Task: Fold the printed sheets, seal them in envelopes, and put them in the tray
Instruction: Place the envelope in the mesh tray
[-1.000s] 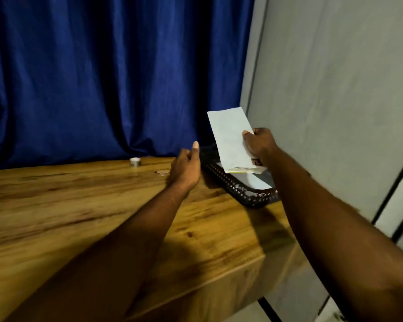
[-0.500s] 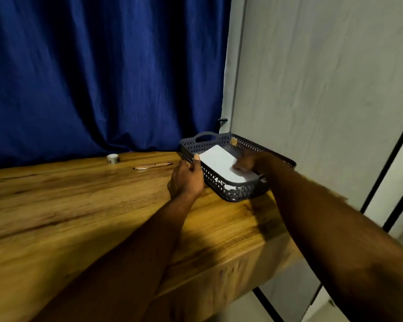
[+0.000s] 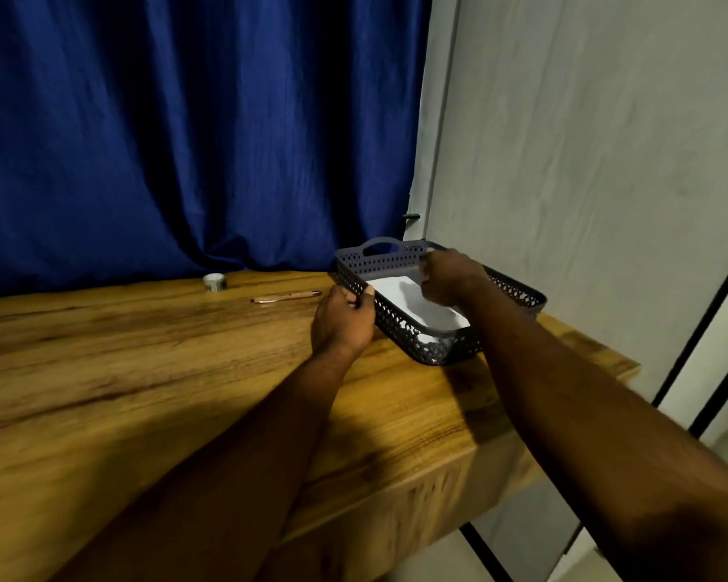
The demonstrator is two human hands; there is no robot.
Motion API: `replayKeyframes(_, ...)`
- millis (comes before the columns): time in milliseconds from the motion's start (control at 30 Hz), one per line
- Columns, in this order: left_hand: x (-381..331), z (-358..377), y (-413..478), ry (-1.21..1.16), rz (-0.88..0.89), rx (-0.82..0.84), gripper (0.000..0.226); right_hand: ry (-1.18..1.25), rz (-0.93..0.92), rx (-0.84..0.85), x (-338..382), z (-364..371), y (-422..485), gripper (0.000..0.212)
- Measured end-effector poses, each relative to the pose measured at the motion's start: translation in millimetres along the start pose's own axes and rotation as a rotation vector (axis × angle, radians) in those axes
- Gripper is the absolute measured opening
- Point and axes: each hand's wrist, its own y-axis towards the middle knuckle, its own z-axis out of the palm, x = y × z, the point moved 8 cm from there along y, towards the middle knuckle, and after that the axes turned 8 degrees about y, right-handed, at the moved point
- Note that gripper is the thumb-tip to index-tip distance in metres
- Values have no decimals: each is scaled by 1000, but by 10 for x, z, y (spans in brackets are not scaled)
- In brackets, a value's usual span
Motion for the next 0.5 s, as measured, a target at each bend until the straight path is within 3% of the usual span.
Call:
replayKeyframes(100,61,-126,100,-17,10,-36,27,86,-164,-149,480,-258,-83,24)
replayKeyframes(200,191,-372,240,-9,45,-104,21,293,-319,-153,1046,-299,-166,15)
replayKeyframes(300,401,-738,406,6,39,-185,10,473,-404,-148,1590,-132,-228,20)
replayKeyframes(500,861,-1548,723,185,77,-329,5,507,-312,-84,2100,727,-182,37)
